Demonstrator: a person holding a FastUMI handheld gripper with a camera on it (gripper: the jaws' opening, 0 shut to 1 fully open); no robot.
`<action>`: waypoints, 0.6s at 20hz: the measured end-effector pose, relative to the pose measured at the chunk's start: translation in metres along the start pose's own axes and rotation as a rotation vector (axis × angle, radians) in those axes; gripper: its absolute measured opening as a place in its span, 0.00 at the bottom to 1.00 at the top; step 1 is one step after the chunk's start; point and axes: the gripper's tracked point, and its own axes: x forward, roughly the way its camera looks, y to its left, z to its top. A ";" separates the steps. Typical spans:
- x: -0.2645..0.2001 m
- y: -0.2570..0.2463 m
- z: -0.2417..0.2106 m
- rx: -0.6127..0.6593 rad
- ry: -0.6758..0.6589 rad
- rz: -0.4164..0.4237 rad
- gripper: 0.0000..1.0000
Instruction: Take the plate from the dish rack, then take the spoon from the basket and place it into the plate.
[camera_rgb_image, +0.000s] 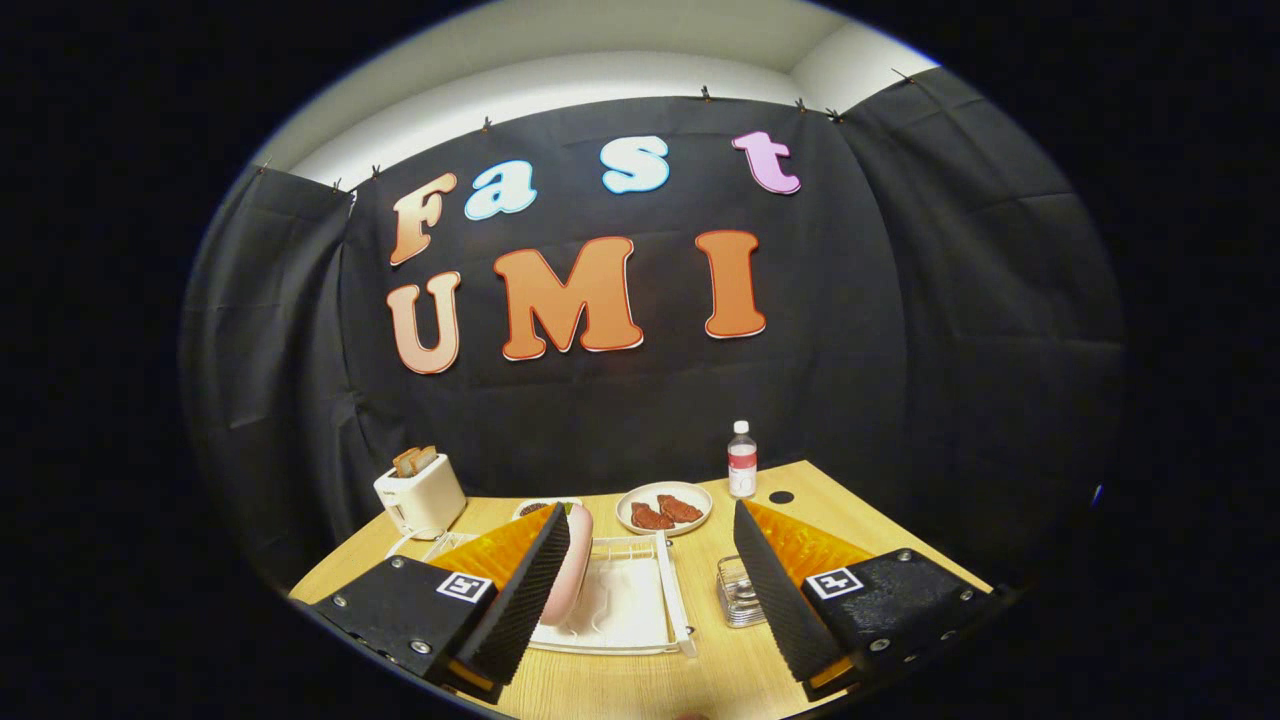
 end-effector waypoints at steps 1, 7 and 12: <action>0.005 0.005 -0.004 0.006 0.012 0.010 0.98; 0.046 0.032 -0.023 -0.001 0.103 0.049 0.98; 0.092 0.042 -0.062 -0.012 0.255 -0.001 0.98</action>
